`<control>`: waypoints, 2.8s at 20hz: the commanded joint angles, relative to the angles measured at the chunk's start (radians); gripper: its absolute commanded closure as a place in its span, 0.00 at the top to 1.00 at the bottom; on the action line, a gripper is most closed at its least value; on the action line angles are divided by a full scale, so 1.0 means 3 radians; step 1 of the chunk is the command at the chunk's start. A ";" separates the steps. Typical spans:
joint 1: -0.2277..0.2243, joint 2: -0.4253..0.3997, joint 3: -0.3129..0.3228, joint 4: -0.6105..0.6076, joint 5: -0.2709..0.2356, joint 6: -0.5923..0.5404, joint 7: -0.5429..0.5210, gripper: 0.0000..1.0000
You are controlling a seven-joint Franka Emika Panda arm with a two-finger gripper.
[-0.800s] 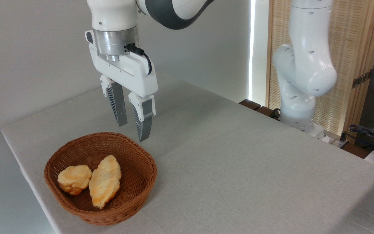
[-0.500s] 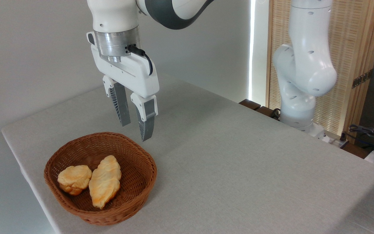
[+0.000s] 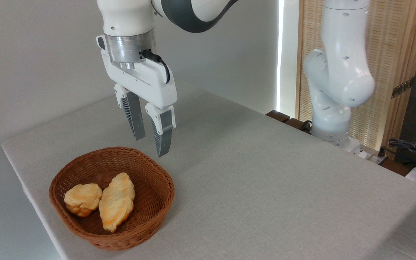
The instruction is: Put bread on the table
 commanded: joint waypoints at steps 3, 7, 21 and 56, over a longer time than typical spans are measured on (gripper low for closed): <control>-0.0011 -0.0007 0.0017 0.0045 0.0013 -0.0092 0.0036 1.00; -0.0011 -0.0002 0.0017 0.0040 0.0008 -0.0092 0.0041 1.00; -0.0047 0.0147 -0.0014 0.0024 -0.0237 0.0020 0.0031 1.00; -0.0062 0.0960 -0.0090 -0.0073 -0.0534 0.1248 -0.0981 1.00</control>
